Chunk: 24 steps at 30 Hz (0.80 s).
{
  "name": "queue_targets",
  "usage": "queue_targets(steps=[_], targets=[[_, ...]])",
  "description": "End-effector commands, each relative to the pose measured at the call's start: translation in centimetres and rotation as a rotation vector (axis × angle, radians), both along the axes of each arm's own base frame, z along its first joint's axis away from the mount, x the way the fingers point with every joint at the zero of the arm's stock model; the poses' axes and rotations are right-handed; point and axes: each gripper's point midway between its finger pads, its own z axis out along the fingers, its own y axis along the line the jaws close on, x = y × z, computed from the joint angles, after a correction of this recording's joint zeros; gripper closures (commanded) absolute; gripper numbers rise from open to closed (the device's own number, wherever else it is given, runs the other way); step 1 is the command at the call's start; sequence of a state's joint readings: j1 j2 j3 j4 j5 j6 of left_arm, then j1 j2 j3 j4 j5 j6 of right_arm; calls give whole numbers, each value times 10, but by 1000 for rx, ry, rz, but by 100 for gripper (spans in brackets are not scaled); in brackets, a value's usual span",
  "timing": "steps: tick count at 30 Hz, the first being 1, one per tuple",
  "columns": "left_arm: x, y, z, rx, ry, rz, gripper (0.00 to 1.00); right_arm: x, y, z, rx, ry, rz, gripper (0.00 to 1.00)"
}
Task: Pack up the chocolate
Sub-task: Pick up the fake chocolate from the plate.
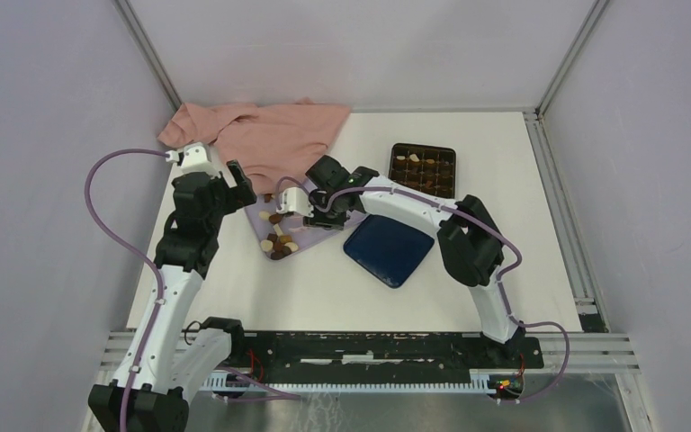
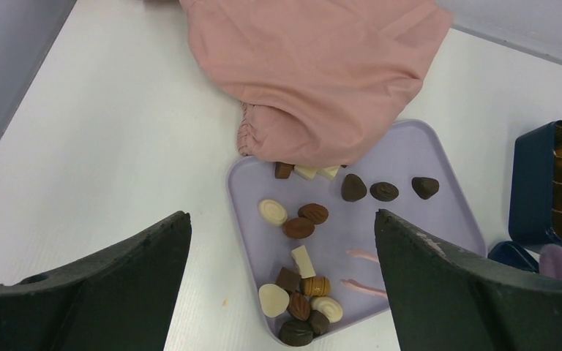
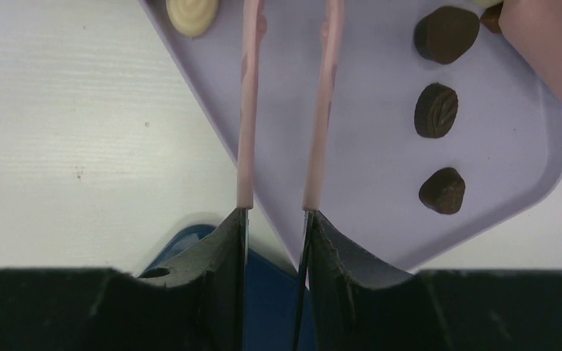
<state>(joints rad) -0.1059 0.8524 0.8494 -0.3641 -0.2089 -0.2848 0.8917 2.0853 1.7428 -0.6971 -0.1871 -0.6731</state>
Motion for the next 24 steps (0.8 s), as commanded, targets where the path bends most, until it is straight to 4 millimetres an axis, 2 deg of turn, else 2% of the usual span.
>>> queue_targets(steps=[1,7,16,24], targets=[[2,6,8,48,-32,3,0,4,27,12,82,35,-17,62],[2,6,8,48,-33,-1,0,15,31,4,62,18,-45,62],[2,6,7,47,-30,0,0,-12,48,10,110,75,6,61],[3,6,6,47,-29,-2,0,-2,53,4,89,53,-29,60]])
